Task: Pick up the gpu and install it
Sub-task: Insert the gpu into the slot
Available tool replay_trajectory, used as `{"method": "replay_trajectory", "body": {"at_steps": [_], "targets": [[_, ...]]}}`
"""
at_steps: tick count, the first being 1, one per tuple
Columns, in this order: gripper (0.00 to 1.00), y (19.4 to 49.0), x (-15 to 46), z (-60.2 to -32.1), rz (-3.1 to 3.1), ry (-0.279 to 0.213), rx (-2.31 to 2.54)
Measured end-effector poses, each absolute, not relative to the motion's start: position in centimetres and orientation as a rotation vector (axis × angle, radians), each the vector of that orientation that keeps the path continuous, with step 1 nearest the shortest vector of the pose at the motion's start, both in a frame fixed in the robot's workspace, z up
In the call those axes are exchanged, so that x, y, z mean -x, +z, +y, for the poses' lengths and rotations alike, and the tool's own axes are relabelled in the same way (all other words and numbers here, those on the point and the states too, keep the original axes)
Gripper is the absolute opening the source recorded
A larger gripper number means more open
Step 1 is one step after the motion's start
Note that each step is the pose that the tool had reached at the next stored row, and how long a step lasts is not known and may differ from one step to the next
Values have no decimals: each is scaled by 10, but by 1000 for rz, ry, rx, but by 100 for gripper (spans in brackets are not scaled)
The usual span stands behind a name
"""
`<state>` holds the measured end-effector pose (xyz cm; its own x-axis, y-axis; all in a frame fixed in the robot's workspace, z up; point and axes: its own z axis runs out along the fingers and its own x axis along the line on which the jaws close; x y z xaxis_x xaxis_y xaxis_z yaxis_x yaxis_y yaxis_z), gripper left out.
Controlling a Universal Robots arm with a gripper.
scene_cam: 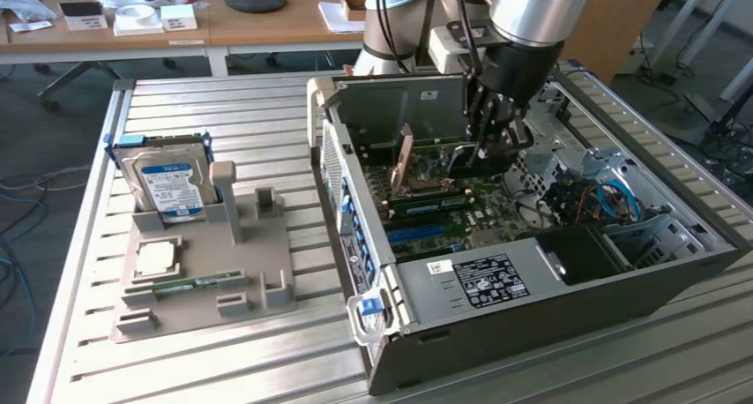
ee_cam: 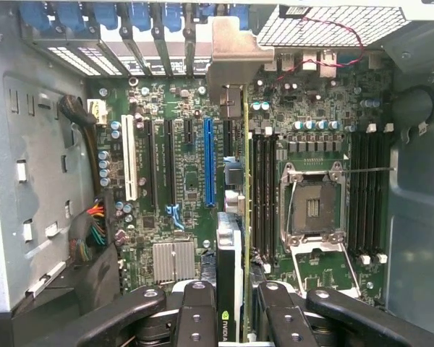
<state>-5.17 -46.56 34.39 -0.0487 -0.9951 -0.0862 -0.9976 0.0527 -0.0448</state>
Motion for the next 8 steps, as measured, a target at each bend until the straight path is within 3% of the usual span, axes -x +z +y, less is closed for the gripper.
{"method": "replay_trajectory", "body": {"at_steps": [8], "targets": [[27,340,52,-466,2209,41,2100]]}}
